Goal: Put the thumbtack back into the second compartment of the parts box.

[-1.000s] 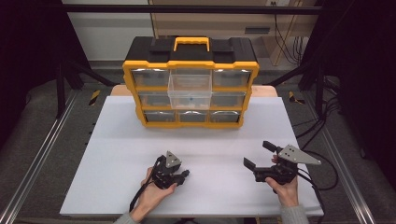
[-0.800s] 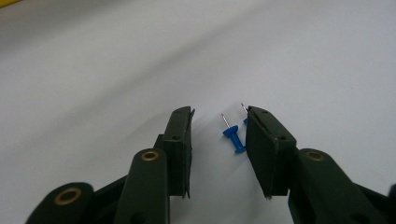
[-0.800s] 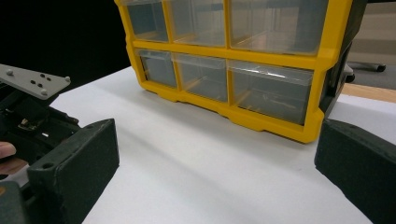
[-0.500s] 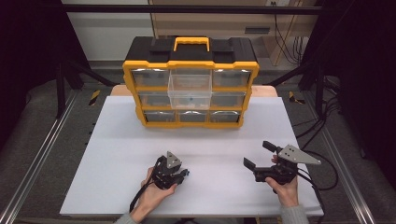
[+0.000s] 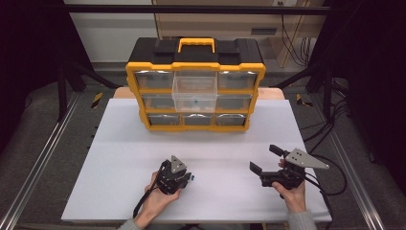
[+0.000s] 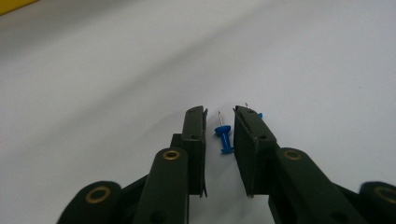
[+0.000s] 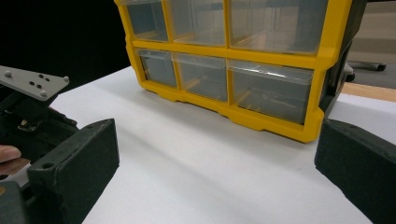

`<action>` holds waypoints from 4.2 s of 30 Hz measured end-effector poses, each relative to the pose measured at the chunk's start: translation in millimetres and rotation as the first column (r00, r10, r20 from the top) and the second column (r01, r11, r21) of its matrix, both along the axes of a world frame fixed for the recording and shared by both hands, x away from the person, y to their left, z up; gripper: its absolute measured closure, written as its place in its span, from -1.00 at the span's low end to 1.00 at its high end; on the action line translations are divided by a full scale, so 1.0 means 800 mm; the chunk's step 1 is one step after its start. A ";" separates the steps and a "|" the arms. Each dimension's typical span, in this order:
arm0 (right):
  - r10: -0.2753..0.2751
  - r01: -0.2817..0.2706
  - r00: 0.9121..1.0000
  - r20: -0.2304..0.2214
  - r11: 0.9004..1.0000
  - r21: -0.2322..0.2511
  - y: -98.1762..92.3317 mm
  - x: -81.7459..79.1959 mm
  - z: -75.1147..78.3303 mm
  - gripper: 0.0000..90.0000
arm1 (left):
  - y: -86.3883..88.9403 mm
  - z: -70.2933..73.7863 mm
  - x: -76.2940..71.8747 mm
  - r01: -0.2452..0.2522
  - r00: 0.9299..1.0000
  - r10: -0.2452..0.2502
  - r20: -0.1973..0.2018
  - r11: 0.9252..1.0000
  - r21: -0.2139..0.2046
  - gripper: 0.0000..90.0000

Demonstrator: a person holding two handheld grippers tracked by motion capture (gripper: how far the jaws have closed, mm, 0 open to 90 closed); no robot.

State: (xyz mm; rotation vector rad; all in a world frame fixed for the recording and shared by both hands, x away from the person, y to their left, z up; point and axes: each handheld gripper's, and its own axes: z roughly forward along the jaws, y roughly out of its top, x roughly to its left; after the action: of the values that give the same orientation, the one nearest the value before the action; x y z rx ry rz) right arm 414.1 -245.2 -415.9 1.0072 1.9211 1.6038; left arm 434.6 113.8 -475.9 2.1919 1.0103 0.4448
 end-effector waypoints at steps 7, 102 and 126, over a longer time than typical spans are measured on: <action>-0.002 0.002 1.000 0.000 1.000 0.004 0.001 0.000 0.000 -0.99 | 0.001 0.000 0.001 -0.005 1.000 0.005 -0.002 1.000 -0.002 0.73; 0.001 -0.001 1.000 -0.001 1.000 -0.014 0.002 0.002 -0.003 -0.99 | 0.055 0.142 0.005 0.079 0.989 -0.057 0.134 0.983 -0.166 0.88; 0.001 -0.001 1.000 -0.005 1.000 -0.009 0.002 0.002 -0.002 -0.99 | 0.055 0.212 0.002 0.115 0.975 -0.076 0.207 0.977 -0.179 0.88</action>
State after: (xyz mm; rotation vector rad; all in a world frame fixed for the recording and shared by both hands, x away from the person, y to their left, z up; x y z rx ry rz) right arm 415.9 -243.7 -417.9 1.0086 1.9307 1.5934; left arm 435.8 157.6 -306.6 1.9718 0.8006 0.4913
